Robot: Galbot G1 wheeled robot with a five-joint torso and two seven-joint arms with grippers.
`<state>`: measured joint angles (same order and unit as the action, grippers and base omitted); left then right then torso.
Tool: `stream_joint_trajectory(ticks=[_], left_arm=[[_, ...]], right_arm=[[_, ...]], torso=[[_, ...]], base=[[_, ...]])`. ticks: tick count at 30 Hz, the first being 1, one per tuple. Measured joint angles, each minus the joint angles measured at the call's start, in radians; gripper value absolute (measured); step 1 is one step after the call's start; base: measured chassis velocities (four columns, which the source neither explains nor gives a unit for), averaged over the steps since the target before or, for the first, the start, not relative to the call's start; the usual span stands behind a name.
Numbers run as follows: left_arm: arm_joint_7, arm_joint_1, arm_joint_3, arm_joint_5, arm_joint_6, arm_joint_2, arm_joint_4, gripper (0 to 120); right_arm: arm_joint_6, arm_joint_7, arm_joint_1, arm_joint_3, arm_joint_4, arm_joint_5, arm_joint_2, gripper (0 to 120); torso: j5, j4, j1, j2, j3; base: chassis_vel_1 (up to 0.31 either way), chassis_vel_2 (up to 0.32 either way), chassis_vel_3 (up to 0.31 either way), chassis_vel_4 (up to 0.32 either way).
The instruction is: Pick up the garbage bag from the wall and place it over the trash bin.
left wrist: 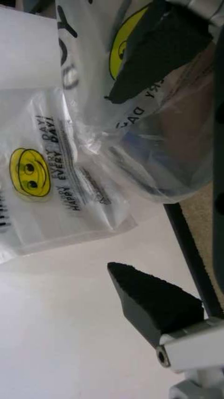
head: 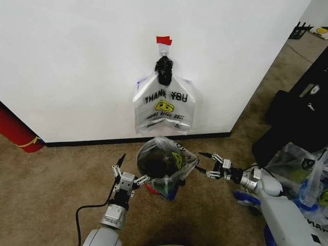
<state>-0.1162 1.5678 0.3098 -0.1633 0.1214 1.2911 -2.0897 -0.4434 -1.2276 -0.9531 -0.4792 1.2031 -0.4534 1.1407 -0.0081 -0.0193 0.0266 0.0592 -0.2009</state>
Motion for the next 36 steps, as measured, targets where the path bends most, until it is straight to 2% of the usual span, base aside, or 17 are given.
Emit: stream_joint_trajectory(ticks=[1,2,6,13,24,32,36], left_arm=[[0.0,0.0,0.0,0.0,0.0,0.0,0.0,100],[0.0,0.002,0.0,-0.001,0.0,0.0,0.0,100],[0.0,0.01,0.0,-0.007,0.004,0.0,-0.001,100],[-0.001,0.018,-0.001,-0.016,0.011,0.005,-0.001,100],[-0.001,0.021,-0.001,-0.022,0.016,0.005,-0.001,100],[-0.002,0.02,0.0,-0.022,0.022,0.002,0.004,100],[-0.002,0.018,-0.001,-0.022,0.023,0.002,0.008,100]], right_arm=[[0.0,0.0,0.0,0.0,0.0,0.0,0.0,47],[-0.003,0.004,-0.003,0.001,-0.003,-0.004,0.004,40],[-0.019,0.021,-0.006,0.002,-0.018,-0.011,0.012,26],[-0.033,0.049,-0.004,0.004,-0.034,-0.021,0.014,15],[-0.048,0.068,-0.001,0.014,-0.043,-0.049,0.02,12],[-0.125,0.052,0.0,-0.033,-0.008,0.116,0.007,14],[-0.172,0.06,-0.015,-0.052,0.041,0.199,-0.008,19]], torso=[[0.0,0.0,0.0,0.0,0.0],[0.0001,0.0,0.0,0.0,0.0],[0.0002,0.0001,0.0,0.0,0.0],[0.0001,0.0,0.0,0.0,0.0],[0.0001,0.0,0.0,0.0,0.0],[-0.0001,0.0,0.0,0.0,0.0],[-0.0001,0.0,0.0,0.0,0.0]], base=[[0.0,0.0,0.0,0.0],[0.0,0.0,0.0,0.0],[0.0,0.0,0.0,0.0],[0.0,0.0,0.0,0.0],[0.0,0.0,0.0,0.0],[0.0,0.0,0.0,0.0],[0.0,0.0,0.0,0.0]])
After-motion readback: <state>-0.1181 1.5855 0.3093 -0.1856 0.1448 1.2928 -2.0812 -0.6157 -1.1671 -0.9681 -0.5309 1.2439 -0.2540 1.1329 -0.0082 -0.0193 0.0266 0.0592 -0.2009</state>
